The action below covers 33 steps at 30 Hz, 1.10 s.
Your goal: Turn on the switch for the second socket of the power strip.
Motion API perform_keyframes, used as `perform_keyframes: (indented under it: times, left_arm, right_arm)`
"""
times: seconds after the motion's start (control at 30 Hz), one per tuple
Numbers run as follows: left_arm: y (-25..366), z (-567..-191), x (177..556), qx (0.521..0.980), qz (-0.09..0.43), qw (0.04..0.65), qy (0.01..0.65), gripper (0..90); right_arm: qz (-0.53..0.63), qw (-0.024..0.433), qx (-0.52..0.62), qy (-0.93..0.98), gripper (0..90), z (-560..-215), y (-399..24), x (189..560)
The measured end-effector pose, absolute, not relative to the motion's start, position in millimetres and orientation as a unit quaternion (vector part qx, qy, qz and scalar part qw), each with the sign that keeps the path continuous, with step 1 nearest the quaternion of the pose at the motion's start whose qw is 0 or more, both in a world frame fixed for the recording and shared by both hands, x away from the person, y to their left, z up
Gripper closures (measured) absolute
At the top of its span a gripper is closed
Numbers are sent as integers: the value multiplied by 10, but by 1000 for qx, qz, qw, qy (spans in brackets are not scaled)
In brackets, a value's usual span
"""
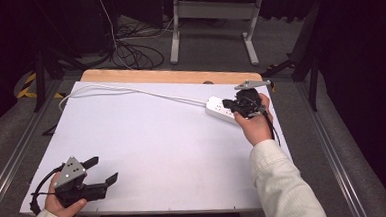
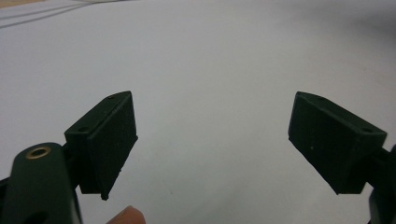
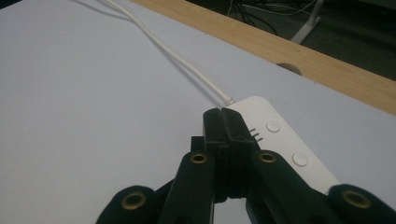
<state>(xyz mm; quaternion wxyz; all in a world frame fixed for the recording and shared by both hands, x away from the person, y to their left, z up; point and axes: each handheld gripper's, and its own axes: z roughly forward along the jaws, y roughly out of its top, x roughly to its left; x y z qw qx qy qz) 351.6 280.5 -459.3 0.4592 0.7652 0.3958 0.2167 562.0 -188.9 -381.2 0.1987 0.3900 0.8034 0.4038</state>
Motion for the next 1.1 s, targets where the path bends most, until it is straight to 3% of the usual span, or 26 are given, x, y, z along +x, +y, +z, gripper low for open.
perform_keyframes:
  times: [0.4,1.1]
  left_arm:
    - [2821,-4595,3512,765,219,458,397,163]
    - [2811,-4613,3525,766,221,453,400,166]
  right_arm:
    - [375,250,395,800,900,-4015,-1937,5915]
    - [349,244,430,796,900,-4290,-2037,6179]
